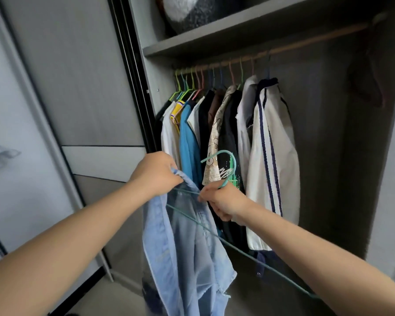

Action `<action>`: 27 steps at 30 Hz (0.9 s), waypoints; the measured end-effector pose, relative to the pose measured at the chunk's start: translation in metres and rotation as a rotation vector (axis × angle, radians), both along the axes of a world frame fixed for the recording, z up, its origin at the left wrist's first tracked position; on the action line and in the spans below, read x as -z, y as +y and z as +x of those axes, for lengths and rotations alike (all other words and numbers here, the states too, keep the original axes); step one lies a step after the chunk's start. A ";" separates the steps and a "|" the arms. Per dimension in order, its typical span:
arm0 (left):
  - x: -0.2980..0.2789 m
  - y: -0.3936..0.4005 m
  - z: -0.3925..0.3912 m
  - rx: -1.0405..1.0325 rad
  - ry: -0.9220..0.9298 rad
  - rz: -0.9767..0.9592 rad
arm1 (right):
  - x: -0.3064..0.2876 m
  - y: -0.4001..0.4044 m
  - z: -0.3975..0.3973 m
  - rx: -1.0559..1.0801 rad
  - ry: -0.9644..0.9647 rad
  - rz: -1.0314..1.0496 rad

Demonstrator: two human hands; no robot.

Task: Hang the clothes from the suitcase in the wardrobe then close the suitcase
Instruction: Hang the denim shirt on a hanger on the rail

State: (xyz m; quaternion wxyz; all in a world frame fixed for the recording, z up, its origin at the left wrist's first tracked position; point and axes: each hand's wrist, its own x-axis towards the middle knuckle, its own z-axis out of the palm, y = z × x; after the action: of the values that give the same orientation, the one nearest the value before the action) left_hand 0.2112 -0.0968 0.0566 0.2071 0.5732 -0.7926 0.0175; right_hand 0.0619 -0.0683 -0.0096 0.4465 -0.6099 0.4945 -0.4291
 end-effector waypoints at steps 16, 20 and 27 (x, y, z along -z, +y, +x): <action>-0.002 0.012 0.006 0.164 -0.426 -0.284 | -0.027 0.021 -0.019 -0.004 -0.216 -0.231; -0.007 0.002 -0.003 0.135 -0.414 -0.426 | -0.037 0.009 -0.040 0.250 0.253 -0.363; -0.019 -0.008 -0.016 0.053 -0.399 -0.462 | 0.048 0.006 -0.059 0.834 0.612 -0.979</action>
State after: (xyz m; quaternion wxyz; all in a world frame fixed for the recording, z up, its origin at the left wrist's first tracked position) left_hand 0.1950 -0.1047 0.0757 0.1725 0.4752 -0.8073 0.3043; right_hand 0.0033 -0.0619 -0.0575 -0.2387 -0.5936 0.5404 -0.5465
